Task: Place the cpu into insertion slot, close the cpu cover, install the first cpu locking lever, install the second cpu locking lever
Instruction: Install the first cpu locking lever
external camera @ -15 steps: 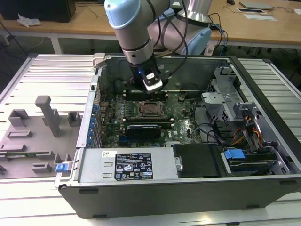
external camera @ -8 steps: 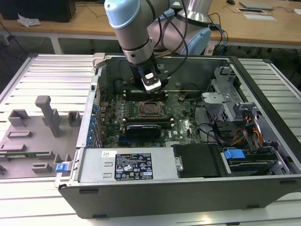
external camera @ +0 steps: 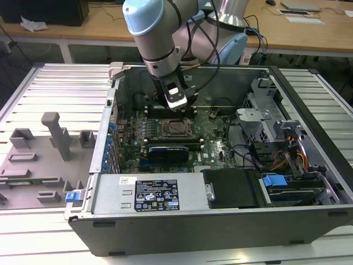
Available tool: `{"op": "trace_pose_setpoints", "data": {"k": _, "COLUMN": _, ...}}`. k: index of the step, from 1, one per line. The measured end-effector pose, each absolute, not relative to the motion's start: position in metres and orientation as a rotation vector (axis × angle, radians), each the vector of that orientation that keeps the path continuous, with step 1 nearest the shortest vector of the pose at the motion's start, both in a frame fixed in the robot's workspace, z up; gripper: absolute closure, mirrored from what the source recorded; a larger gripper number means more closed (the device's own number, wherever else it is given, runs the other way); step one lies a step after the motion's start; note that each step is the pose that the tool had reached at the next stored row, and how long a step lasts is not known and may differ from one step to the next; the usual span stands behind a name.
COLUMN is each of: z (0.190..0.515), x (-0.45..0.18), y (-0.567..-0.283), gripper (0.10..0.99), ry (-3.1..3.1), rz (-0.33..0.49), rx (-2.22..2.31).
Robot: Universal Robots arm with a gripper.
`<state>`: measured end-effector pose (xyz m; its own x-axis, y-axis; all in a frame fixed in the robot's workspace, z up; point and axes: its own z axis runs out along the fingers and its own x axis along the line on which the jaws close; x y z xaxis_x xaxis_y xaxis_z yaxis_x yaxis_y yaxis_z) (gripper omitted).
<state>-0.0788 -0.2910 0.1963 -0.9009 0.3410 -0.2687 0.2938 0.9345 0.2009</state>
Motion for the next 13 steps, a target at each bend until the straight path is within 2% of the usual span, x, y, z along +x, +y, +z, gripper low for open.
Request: {"op": "trace_pose_setpoints", "data": {"k": 13, "z": 0.1921, "x": -0.0788, "y": -0.291, "gripper": 0.98, "ry": 2.789, "rz": 0.219, "rx": 0.474}}
